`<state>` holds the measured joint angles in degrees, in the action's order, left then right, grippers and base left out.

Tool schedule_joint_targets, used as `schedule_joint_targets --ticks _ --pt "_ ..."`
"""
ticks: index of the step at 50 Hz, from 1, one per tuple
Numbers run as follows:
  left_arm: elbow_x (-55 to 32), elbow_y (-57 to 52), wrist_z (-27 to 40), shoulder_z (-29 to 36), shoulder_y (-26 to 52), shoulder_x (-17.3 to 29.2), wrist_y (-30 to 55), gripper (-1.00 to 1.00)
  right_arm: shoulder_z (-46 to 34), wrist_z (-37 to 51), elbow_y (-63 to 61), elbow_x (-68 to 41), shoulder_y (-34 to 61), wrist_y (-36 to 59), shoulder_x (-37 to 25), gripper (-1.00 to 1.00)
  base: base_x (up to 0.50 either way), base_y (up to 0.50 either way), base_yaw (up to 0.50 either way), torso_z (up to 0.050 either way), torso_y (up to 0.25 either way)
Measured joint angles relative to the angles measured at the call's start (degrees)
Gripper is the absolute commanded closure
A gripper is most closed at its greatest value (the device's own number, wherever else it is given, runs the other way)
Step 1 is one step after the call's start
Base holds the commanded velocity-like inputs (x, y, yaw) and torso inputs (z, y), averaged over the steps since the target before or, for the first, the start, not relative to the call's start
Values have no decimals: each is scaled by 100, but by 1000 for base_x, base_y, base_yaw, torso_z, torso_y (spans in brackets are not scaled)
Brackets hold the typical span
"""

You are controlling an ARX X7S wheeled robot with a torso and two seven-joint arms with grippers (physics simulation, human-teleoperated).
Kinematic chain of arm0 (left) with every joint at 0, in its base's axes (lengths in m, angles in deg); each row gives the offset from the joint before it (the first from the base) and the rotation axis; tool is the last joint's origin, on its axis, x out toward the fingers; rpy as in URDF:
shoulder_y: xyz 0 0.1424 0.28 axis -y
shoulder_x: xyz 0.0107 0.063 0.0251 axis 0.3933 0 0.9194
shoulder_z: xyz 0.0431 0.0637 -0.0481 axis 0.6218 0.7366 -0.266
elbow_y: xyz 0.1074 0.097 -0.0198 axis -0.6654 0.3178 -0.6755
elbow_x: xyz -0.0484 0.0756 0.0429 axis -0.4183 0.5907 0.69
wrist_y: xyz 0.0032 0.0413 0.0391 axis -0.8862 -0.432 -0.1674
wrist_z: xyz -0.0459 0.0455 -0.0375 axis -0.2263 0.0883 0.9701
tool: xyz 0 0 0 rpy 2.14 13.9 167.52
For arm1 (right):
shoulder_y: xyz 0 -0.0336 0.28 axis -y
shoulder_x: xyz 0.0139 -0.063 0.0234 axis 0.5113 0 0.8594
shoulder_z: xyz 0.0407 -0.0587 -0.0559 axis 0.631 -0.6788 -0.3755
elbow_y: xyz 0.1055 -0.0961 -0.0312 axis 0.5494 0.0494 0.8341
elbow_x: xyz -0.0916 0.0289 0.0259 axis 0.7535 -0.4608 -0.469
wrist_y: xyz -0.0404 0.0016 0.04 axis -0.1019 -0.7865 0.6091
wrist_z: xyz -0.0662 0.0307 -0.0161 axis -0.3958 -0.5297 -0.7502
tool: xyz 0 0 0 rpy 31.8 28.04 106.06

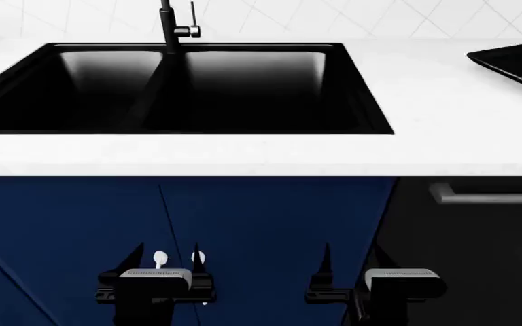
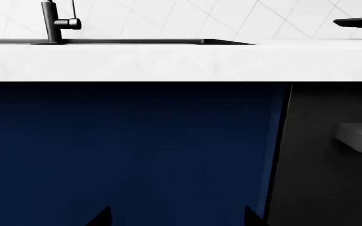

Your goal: Place the two vegetables and bowl onto the tray for setting up a vegetable dip station.

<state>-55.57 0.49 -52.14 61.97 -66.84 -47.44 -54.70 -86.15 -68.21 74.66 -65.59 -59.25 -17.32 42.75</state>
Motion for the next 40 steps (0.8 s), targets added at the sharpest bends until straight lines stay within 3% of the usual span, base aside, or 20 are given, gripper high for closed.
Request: schedule_joint_targets --ticks 11,40 --pt "-132 5 145 136 3 124 11 -100 -113 131 59 -181 57 73 -121 -100 0 0 0 0 0" --pt "-448 27 473 463 2 406 -45 -100 -459 504 117 -436 127 172 -408 -100 0 499 0 0 0"
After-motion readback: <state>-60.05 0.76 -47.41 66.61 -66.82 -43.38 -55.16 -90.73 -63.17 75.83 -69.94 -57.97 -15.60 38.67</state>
